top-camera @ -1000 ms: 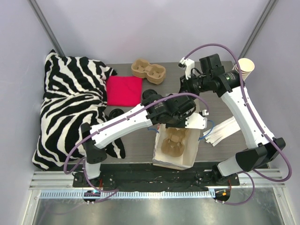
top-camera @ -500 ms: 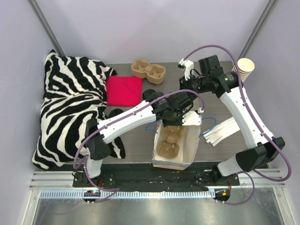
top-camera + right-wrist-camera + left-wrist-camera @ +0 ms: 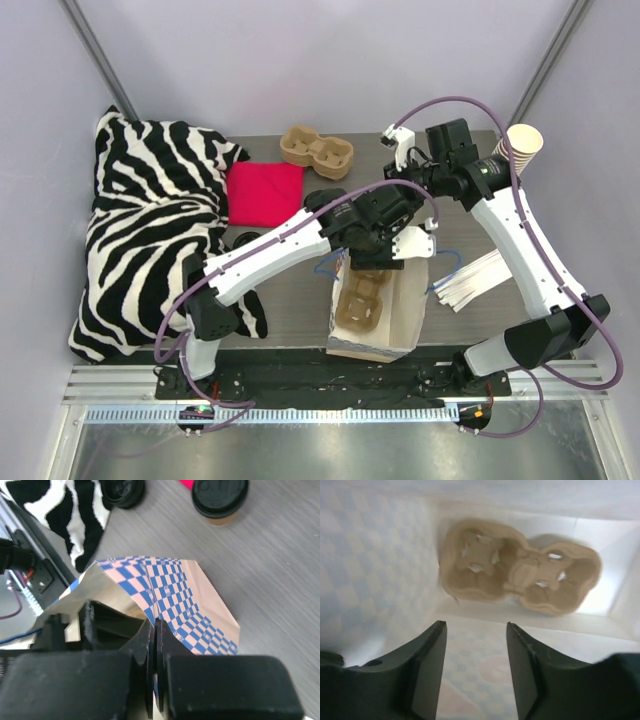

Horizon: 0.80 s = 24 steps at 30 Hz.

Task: Pack the takeout coffee

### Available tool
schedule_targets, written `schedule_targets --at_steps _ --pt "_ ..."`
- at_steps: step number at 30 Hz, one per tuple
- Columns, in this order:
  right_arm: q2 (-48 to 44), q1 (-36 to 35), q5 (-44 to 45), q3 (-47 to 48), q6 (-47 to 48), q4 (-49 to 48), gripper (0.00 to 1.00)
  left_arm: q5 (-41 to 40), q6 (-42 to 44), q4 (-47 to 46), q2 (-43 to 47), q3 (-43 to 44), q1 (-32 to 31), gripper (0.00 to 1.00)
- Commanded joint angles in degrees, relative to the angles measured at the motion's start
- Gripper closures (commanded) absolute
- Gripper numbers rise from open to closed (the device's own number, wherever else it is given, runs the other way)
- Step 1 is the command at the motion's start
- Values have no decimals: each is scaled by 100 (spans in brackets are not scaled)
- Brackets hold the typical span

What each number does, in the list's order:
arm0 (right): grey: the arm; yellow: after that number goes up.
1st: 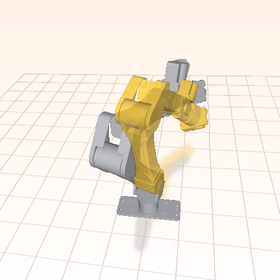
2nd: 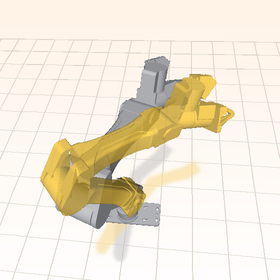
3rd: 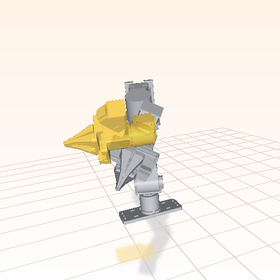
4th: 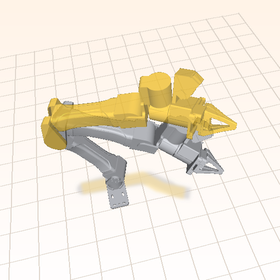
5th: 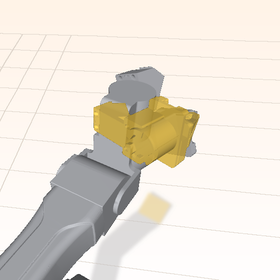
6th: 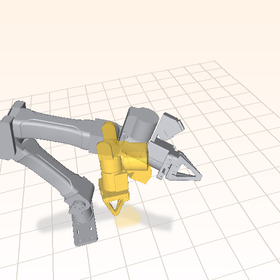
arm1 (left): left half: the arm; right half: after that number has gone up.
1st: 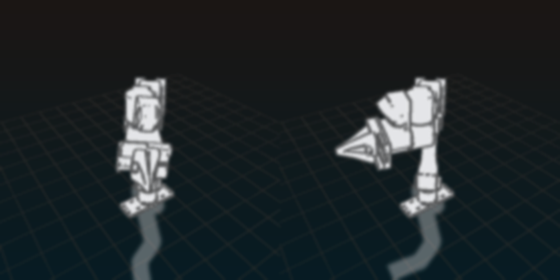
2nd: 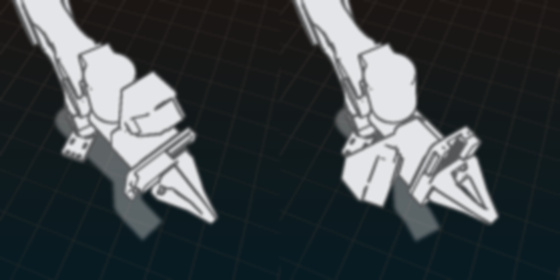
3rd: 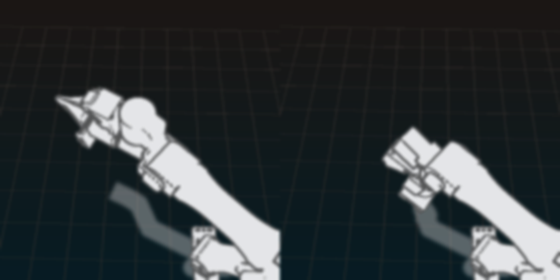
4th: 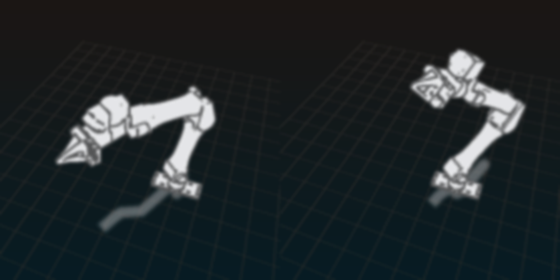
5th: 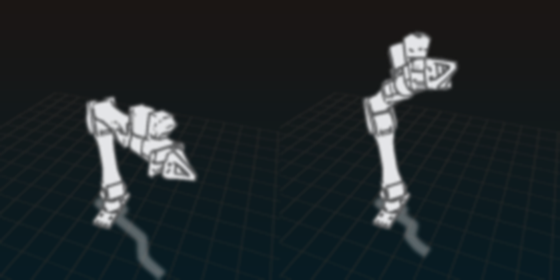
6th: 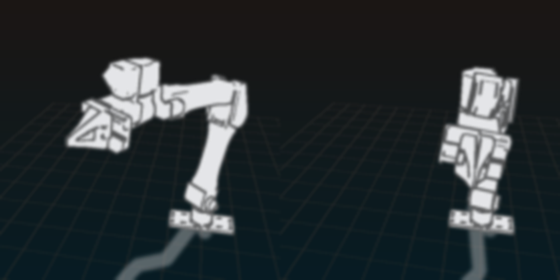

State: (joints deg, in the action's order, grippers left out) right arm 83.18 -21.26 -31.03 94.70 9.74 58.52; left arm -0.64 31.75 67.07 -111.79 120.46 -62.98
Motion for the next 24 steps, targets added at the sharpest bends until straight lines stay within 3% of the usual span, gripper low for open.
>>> schedule_targets --at_steps 1,7,10,17,20,24 --pt "-232 7 53 -91 72 -7 99 195 -178 -141 385 636 31 42" --pt "-241 78 220 -153 177 -95 99 468 -362 -457 965 716 31 28" --pt "-223 113 316 -153 204 -139 99 635 -494 -991 1492 426 31 15" --pt "-197 253 545 -215 239 -262 99 873 -950 -1415 2440 -4 119 11" --pt "-214 455 615 -171 187 -271 99 917 -1758 -1723 2679 -189 601 7" --pt "-249 771 677 -153 -7 -306 99 715 -2479 -1619 2497 -111 1942 0"
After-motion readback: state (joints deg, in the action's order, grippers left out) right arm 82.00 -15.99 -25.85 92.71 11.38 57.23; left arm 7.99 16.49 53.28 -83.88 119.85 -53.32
